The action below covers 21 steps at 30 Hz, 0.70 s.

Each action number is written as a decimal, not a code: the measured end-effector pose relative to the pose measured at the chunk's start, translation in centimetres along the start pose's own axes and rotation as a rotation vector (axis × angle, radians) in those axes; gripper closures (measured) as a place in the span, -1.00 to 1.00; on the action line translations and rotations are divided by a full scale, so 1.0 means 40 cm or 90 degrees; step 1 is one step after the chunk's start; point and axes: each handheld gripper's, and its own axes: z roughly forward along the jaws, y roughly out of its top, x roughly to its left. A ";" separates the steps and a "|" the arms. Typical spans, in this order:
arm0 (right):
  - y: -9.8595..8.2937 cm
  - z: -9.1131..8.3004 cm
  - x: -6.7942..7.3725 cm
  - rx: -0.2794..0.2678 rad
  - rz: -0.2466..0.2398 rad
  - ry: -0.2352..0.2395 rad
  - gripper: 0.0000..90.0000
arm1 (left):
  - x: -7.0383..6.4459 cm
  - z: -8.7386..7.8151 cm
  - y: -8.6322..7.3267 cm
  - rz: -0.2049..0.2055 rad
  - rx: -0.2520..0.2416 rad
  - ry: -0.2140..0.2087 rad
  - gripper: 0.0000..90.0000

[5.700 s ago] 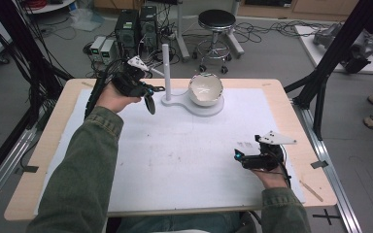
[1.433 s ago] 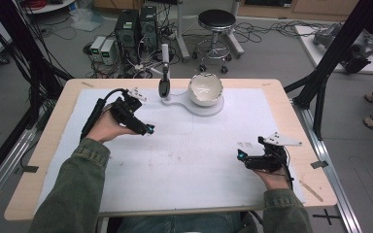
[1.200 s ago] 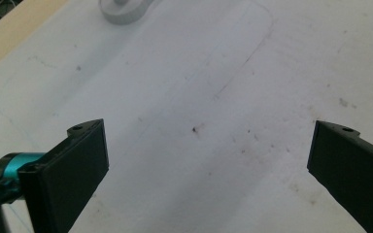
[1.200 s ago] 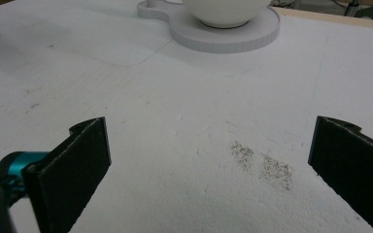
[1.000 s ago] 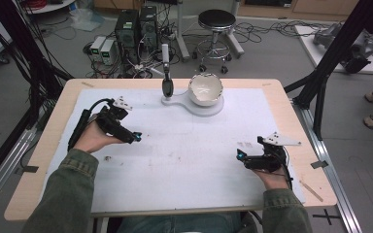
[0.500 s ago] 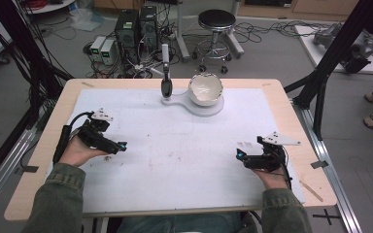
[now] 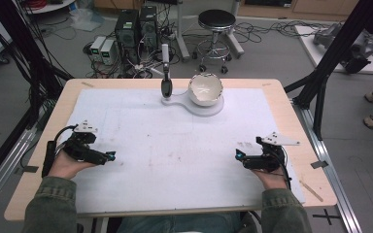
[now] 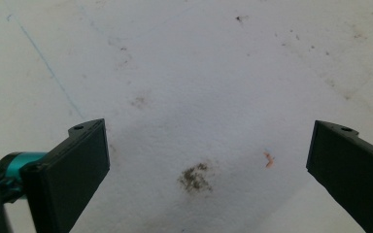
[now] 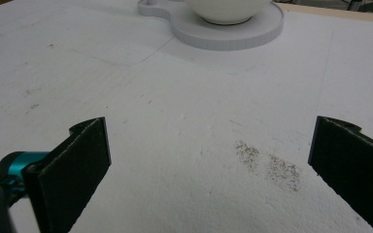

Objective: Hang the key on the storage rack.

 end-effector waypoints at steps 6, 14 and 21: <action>-0.001 0.001 -0.002 -0.001 0.002 0.001 -0.99 | 0.013 -0.030 -0.036 -0.001 -0.041 0.024 -0.95; -0.001 -0.001 -0.003 -0.002 -0.001 0.004 -0.99 | 0.039 -0.047 -0.097 -0.051 -0.069 0.031 -0.95; -0.001 0.002 -0.001 0.002 -0.003 0.008 -0.99 | 0.050 -0.073 -0.140 -0.081 -0.109 0.058 -0.96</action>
